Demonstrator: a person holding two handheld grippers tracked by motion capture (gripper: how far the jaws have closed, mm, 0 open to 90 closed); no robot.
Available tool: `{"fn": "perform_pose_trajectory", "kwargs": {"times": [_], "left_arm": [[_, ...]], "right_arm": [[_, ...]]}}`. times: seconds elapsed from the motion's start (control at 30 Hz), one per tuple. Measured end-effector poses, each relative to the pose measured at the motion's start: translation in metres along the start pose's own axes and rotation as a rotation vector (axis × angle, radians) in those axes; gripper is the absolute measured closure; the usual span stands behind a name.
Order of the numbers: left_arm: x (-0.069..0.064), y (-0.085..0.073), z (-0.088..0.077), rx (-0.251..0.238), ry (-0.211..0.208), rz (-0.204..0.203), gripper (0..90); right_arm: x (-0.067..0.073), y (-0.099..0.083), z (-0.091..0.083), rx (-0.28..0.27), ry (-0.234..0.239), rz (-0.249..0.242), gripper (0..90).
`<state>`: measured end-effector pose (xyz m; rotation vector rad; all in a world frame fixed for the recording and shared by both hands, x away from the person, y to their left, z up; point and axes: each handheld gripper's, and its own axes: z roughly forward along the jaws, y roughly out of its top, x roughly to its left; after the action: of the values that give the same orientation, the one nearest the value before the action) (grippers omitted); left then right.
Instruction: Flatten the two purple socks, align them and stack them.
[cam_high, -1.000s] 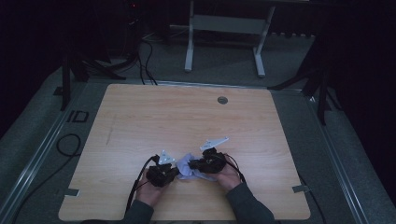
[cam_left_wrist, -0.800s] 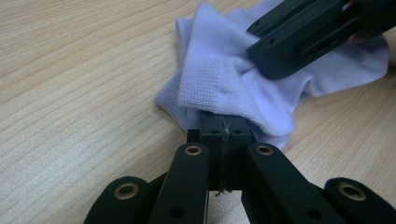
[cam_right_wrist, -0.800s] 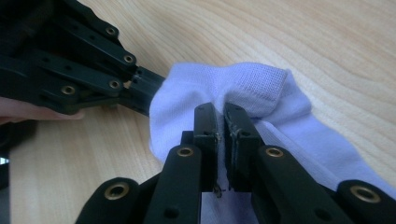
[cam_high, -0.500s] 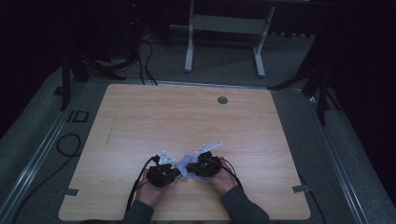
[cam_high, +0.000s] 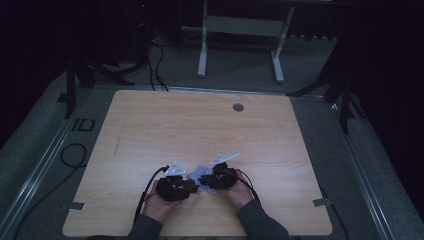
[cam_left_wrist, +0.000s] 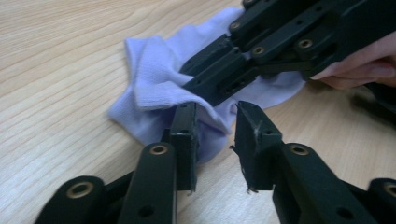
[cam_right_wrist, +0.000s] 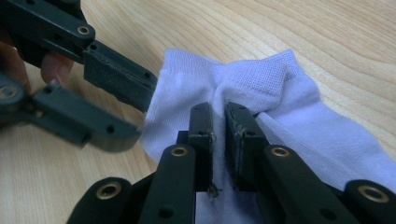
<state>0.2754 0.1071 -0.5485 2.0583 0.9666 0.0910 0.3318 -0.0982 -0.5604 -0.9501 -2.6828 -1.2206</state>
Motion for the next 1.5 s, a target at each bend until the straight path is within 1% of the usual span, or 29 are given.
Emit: {"fn": "perform_pose_trajectory", "kwargs": {"times": [0.03, 0.07, 0.13, 0.17, 0.23, 0.3, 0.37, 0.47, 0.57, 0.6, 0.67, 0.77, 0.83, 0.93, 1.03, 1.13, 1.27, 1.37, 1.4, 1.5], "left_arm": [[0.000, 0.000, 0.001, 0.003, 0.007, 0.000, 68.2], [0.000, 0.000, 0.002, 0.001, 0.014, -0.011, 69.6], [0.003, -0.001, 0.004, 0.009, 0.023, -0.035, 75.4], [0.004, -0.001, 0.005, 0.013, 0.027, -0.041, 78.9], [0.006, -0.002, 0.006, 0.019, 0.033, -0.047, 84.6], [0.006, -0.002, 0.007, 0.017, 0.031, -0.055, 87.5], [0.006, -0.002, 0.007, 0.017, 0.032, -0.054, 87.8], [0.006, -0.002, 0.007, 0.019, 0.035, -0.057, 87.9], [0.007, -0.002, 0.007, 0.021, 0.039, -0.058, 88.0], [0.007, -0.002, 0.008, 0.019, 0.039, -0.060, 88.0], [0.006, -0.002, 0.008, 0.020, 0.040, -0.061, 88.0], [0.006, -0.002, 0.009, 0.022, 0.042, -0.061, 88.0], [0.006, -0.002, 0.009, 0.023, 0.043, -0.060, 88.2], [0.006, -0.002, 0.009, 0.017, 0.045, -0.062, 88.2], [0.007, -0.001, 0.007, 0.006, 0.056, -0.060, 88.3], [0.010, -0.001, 0.005, -0.011, 0.086, -0.058, 88.4], [0.014, -0.002, 0.005, -0.023, 0.123, -0.078, 88.4], [0.017, -0.002, 0.007, -0.016, 0.135, -0.091, 88.1], [0.017, -0.003, 0.007, -0.013, 0.140, -0.092, 87.5], [0.017, -0.002, 0.006, -0.019, 0.152, -0.096, 80.8]], "right_arm": [[0.000, 0.000, 0.000, 0.000, 0.002, 0.000, 80.0], [0.000, 0.000, 0.000, 0.000, 0.003, 0.000, 79.4], [0.000, 0.000, 0.000, 0.002, 0.006, -0.006, 76.7], [0.001, 0.000, 0.000, 0.004, 0.005, -0.018, 74.7], [0.004, 0.001, -0.001, 0.008, -0.007, -0.033, 71.3], [0.005, 0.001, -0.003, 0.012, -0.022, -0.046, 70.0], [0.004, 0.000, -0.007, 0.007, -0.032, -0.045, 69.6], [0.004, -0.001, -0.016, -0.021, -0.033, -0.047, 67.6], [0.002, -0.002, -0.030, -0.067, -0.043, -0.041, 67.1], [0.000, -0.003, -0.035, -0.073, -0.051, -0.038, 66.8], [-0.003, -0.005, -0.041, -0.057, -0.100, -0.047, 66.5], [-0.011, -0.011, -0.044, -0.024, -0.164, -0.049, 67.7], [-0.015, -0.014, -0.042, 0.005, -0.188, -0.057, 69.0], [-0.016, -0.017, -0.037, 0.042, -0.218, -0.071, 72.5], [-0.016, -0.016, -0.036, 0.049, -0.232, -0.088, 76.0], [-0.016, -0.016, -0.036, 0.057, -0.237, -0.093, 77.8], [-0.015, -0.016, -0.036, 0.056, -0.238, -0.097, 78.5], [-0.016, -0.017, -0.036, 0.053, -0.233, -0.095, 78.8], [-0.016, -0.017, -0.036, 0.053, -0.231, -0.095, 78.8], [-0.016, -0.017, -0.036, 0.050, -0.229, -0.089, 78.8]]}}
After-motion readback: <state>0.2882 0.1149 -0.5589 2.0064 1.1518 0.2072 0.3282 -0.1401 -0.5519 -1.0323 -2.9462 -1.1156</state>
